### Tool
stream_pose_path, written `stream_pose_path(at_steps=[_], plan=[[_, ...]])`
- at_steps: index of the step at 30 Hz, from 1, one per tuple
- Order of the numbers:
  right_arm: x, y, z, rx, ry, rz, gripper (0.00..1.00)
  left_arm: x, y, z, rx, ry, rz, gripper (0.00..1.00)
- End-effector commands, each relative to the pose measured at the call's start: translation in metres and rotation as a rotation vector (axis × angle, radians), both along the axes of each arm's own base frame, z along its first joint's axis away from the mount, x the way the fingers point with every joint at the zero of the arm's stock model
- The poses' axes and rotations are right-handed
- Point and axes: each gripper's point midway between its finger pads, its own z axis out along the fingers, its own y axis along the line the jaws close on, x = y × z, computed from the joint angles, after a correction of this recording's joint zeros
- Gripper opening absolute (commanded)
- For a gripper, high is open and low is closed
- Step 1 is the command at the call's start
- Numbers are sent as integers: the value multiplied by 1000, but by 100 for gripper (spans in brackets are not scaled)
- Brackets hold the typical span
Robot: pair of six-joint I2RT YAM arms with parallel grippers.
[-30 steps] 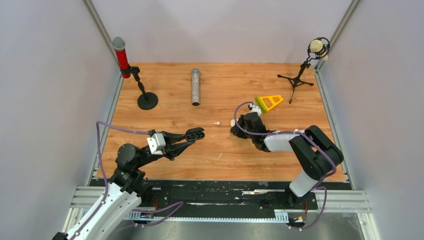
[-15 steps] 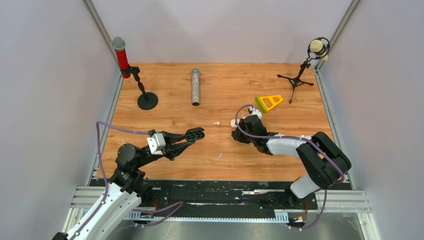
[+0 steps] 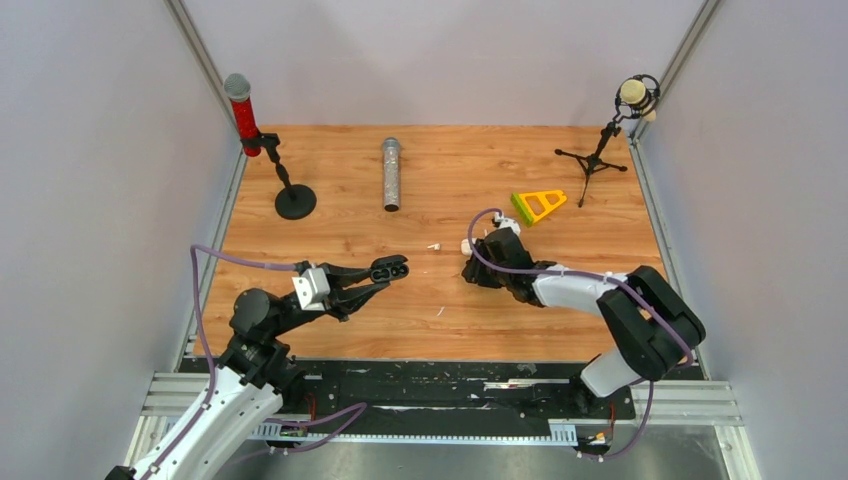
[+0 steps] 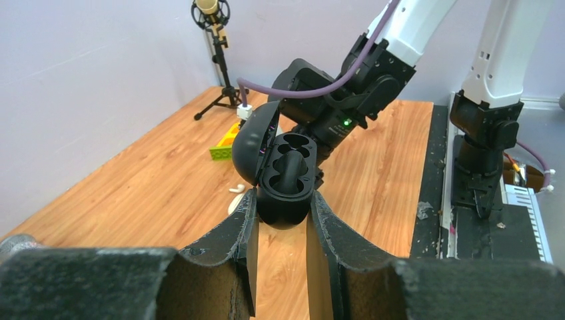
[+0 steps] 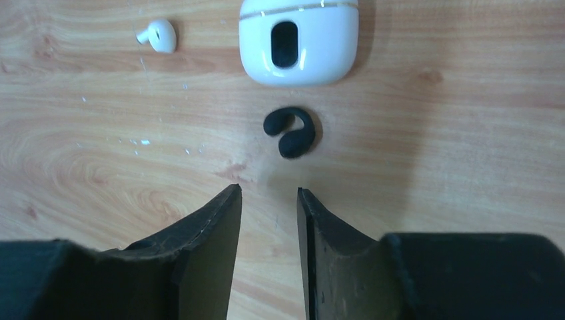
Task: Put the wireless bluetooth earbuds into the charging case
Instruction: Pick up the earbud from the center of the board.
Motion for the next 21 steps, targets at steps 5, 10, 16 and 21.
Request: stream_pose_path(at_steps=[5,10,16,21], plan=[[-22,-19,41,-52,-3,81,48,-1,3,16,-23,-68,9,0],[0,-35,35,-77,50,57,55,-2,2,17,-28,-67,6,0],[26,-36,22,-132,72,63,49,-2,3,18,-26,-69,9,0],[43,-25,27,-107,53,77,41,-3,3,18,-25,-70,8,0]])
